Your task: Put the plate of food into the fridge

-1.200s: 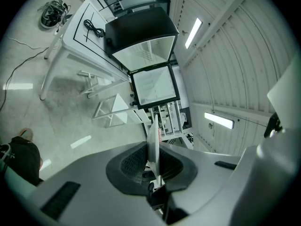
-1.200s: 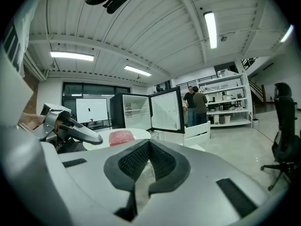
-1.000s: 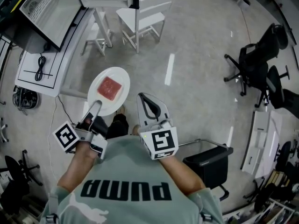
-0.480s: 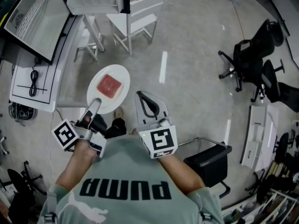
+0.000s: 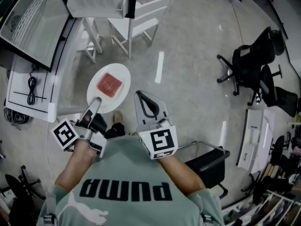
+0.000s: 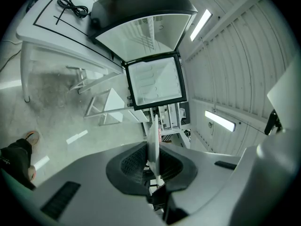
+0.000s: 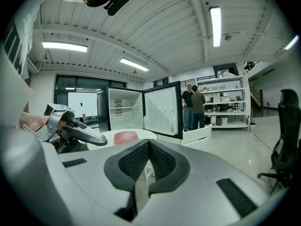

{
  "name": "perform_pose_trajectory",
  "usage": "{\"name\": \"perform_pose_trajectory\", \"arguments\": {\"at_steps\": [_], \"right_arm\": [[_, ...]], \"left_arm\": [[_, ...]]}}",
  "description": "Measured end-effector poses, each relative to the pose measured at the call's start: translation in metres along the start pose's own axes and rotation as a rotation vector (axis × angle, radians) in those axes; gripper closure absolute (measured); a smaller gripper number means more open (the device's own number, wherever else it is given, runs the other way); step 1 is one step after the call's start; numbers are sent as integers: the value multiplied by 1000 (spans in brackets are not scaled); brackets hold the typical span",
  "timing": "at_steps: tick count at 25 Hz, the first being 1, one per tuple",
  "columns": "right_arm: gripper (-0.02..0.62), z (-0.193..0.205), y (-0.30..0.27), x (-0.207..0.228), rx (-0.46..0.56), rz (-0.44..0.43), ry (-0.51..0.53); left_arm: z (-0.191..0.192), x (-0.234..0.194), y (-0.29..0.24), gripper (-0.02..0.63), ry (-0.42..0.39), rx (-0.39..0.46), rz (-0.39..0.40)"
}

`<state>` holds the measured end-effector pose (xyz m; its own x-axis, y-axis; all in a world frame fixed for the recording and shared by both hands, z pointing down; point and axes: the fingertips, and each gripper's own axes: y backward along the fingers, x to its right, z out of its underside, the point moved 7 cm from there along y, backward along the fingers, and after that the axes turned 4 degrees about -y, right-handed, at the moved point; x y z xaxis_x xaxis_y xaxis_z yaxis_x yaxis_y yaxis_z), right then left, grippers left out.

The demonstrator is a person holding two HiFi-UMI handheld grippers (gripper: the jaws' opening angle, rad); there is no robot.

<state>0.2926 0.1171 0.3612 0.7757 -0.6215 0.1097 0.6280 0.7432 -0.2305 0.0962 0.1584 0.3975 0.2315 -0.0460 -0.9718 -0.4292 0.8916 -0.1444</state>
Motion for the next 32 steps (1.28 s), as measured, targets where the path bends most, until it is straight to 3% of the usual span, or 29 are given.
{"name": "perform_pose_trajectory", "arguments": {"at_steps": [22,32], "right_arm": [[591,-35,-109,-37,23,6,46],[591,-44,-132,-45,48,-14,44]], "left_arm": [[-110,-23,-20,569,6,-4,51],[-133,-24,-14,569,1,32,58]]}}
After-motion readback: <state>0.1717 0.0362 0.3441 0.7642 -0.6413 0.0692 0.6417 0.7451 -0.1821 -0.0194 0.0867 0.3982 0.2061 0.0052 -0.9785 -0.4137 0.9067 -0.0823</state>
